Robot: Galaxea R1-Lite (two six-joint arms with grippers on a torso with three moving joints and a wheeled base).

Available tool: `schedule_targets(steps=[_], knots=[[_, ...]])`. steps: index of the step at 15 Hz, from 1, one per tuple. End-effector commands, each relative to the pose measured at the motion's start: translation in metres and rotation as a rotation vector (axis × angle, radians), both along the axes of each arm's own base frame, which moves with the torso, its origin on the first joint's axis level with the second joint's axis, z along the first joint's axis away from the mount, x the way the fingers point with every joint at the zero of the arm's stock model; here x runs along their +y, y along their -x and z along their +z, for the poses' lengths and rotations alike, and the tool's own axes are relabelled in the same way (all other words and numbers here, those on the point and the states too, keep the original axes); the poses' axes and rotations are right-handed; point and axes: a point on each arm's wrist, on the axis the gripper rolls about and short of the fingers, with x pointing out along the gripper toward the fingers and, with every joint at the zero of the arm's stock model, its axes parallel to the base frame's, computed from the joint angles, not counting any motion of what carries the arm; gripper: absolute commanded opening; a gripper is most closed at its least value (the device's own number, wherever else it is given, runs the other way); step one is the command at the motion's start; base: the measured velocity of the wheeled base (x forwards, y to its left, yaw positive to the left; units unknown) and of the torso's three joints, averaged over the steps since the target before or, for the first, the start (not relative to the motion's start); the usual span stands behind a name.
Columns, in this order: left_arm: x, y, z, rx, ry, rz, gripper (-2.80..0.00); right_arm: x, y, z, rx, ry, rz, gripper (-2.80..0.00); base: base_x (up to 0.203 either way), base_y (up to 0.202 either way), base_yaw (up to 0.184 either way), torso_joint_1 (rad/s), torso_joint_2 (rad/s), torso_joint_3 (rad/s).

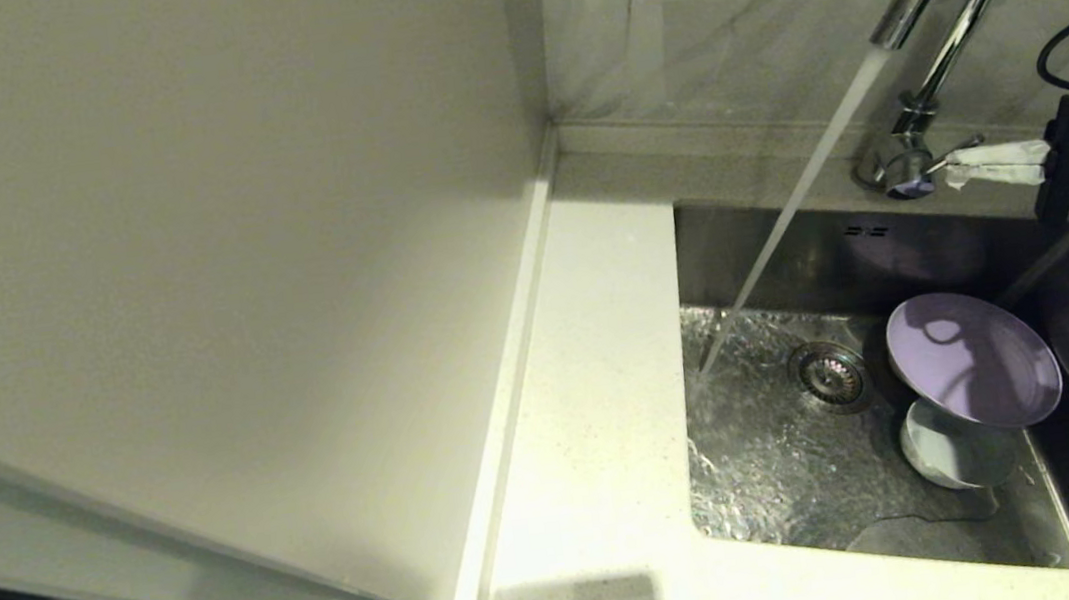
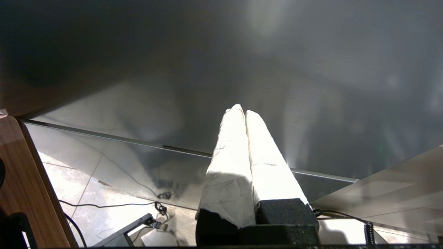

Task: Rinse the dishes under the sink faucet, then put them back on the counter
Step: Turn off the faucet

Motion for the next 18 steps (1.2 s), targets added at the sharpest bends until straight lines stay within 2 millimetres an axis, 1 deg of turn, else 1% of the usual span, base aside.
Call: schedule_targets(steps=[1,3,5,8,11,15,18], knots=[[0.0,0.0,-0.001,0.003,0.0,0.0,-2.8,0.003,-0.001,0.003,0.01,-0.015,0.012,-2.8,0.0,0.0,0.0,0.0,0.0,0.0],[0.0,0.0,-0.001,0.003,0.0,0.0,-2.8,0.008,-0.004,0.002,0.013,-0.015,0.016,-2.8,0.0,0.0,0.0,0.0,0.0,0.0],[0.0,0.0,-0.001,0.003,0.0,0.0,-2.8,0.009,-0.007,0.002,0.002,0.007,-0.026,-2.8,0.0,0.0,0.0,0.0,0.0,0.0],[0.0,0.0,-0.001,0.003,0.0,0.0,-2.8,0.014,-0.014,0.005,-0.052,0.046,-0.063,-2.8,0.0,0.0,0.0,0.0,0.0,0.0],[0.0,0.0,-0.001,0.003,0.0,0.0,-2.8,0.017,-0.021,0.003,-0.078,0.065,-0.102,-2.8,0.0,0.0,0.0,0.0,0.0,0.0],[0.0,0.0,-0.001,0.003,0.0,0.0,-2.8,0.016,-0.025,0.005,-0.111,0.059,-0.12,-2.8,0.0,0.0,0.0,0.0,0.0,0.0],[0.0,0.0,-0.001,0.003,0.0,0.0,-2.8,0.016,-0.022,0.011,-0.124,0.058,-0.121,-2.8,0.0,0.0,0.0,0.0,0.0,0.0]])
